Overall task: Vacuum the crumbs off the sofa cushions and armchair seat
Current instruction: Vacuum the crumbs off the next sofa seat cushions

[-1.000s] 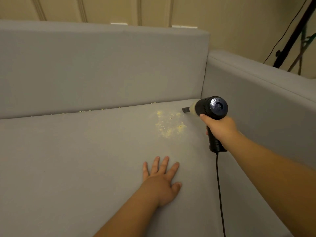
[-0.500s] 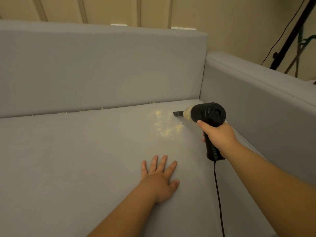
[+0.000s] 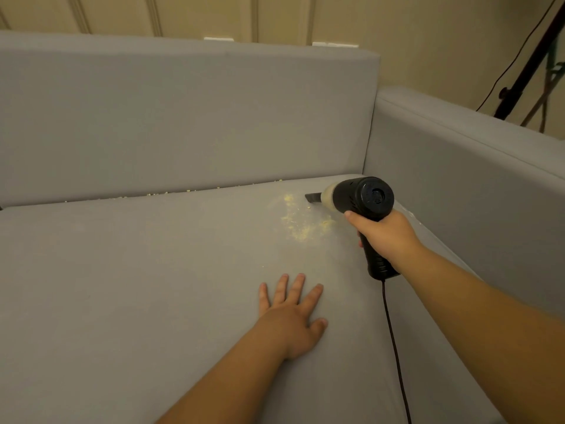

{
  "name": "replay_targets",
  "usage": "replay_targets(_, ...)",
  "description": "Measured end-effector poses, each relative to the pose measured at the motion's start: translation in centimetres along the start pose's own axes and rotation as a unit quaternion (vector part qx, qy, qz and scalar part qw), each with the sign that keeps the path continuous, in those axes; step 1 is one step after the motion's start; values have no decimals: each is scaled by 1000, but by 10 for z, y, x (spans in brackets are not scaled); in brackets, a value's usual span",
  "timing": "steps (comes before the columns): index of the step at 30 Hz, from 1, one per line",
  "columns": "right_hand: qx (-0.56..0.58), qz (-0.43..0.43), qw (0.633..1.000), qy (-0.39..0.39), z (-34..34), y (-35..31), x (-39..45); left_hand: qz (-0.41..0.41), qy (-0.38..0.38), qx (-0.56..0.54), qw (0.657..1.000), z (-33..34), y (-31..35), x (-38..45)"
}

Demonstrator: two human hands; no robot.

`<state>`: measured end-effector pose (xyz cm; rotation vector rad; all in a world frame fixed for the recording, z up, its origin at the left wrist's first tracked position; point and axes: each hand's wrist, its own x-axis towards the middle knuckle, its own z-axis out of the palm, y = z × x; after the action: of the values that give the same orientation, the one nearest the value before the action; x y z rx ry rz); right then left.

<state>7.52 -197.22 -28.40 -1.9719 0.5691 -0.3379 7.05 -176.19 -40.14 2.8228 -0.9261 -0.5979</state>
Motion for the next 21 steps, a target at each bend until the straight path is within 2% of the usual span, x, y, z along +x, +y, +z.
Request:
replay_targets(5,-5,-24,998,55,-5,6,-4,0,1,1,1000,1,0,1)
replay_targets(9,32,14,997,76,-10,10,-7,1,1,0,1000,-1,0,0)
replay_targets(16,85,43,995,35,-9,2,-15,-1,-4,3,1000,-1,1,0)
replay_targets(21,54,29,998,-3,-8,-5,-25,1,-6,3,1000,-2,1,-1)
